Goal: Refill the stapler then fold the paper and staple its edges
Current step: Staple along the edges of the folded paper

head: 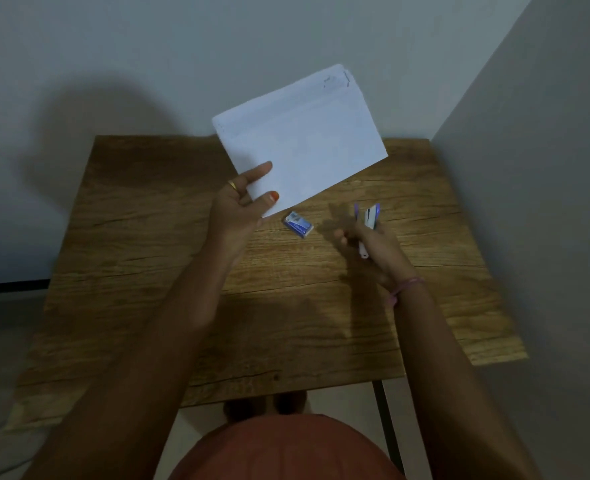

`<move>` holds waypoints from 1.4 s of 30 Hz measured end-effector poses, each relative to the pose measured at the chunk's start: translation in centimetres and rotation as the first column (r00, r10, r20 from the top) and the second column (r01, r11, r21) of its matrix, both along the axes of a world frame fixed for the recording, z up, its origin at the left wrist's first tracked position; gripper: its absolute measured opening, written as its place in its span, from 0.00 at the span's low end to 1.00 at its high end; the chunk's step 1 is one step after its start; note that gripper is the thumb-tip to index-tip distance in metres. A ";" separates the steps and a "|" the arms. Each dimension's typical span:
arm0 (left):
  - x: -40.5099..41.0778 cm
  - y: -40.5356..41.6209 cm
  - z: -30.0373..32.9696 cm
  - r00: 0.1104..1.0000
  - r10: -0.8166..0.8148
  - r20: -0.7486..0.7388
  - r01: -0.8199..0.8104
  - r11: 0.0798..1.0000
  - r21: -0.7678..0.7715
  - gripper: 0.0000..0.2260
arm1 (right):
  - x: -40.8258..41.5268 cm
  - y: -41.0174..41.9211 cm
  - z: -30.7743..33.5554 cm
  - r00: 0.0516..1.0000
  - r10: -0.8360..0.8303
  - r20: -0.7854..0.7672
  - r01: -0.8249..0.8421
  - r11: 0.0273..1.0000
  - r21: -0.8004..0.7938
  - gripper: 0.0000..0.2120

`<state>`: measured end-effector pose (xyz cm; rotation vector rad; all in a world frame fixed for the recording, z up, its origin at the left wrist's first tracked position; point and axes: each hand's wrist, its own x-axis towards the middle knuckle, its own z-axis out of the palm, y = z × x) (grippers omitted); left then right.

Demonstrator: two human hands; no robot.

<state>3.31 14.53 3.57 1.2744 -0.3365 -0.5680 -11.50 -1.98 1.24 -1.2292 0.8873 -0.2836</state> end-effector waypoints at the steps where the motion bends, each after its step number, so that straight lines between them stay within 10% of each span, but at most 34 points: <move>1: -0.2 -0.5 0.3 1.000 -0.009 -0.007 0.009 1.000 -0.009 0.17 | -0.2 0.2 0.6 0.997 0.036 0.062 -0.037 0.999 0.015 0.06; 12: -2.3 -3.0 3.0 0.977 -0.109 0.183 0.101 0.994 0.049 0.19 | -0.2 4.1 6.3 0.969 0.133 0.209 -0.142 0.990 0.026 0.27; 42: -3.7 -3.2 5.3 0.902 -0.247 0.355 0.185 0.962 0.200 0.17 | 0.0 3.6 6.8 0.928 0.057 0.368 -0.210 0.896 0.392 0.10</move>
